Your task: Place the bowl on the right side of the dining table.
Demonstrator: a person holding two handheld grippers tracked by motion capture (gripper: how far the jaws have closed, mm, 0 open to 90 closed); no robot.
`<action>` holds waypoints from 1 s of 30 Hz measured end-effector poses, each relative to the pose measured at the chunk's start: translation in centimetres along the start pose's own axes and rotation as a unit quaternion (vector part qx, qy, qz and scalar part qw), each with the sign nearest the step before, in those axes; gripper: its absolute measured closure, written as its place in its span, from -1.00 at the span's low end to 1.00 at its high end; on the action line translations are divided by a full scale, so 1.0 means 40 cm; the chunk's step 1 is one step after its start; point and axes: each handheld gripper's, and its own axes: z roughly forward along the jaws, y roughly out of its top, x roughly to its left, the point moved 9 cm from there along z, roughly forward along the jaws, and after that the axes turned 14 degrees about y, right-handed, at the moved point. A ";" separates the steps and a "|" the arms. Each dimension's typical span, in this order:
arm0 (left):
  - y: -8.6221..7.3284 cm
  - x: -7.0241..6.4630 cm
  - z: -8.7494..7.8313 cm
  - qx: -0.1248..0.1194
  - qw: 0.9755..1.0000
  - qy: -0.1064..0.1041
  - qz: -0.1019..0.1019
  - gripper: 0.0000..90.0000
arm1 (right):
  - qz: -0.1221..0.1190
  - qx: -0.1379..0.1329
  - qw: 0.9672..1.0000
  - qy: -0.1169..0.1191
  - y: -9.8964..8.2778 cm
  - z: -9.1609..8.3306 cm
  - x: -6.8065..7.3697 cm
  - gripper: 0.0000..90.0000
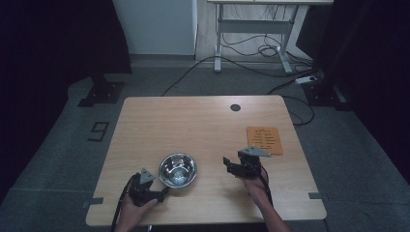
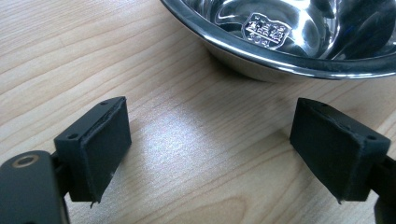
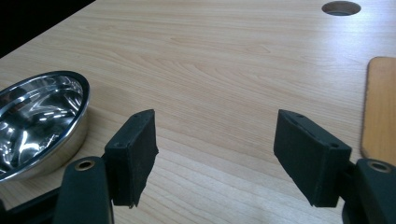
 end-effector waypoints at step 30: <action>0.000 0.000 0.000 0.000 1.000 0.000 0.000 -0.73 | -0.008 0.008 1.000 0.025 0.007 0.055 0.062 -0.33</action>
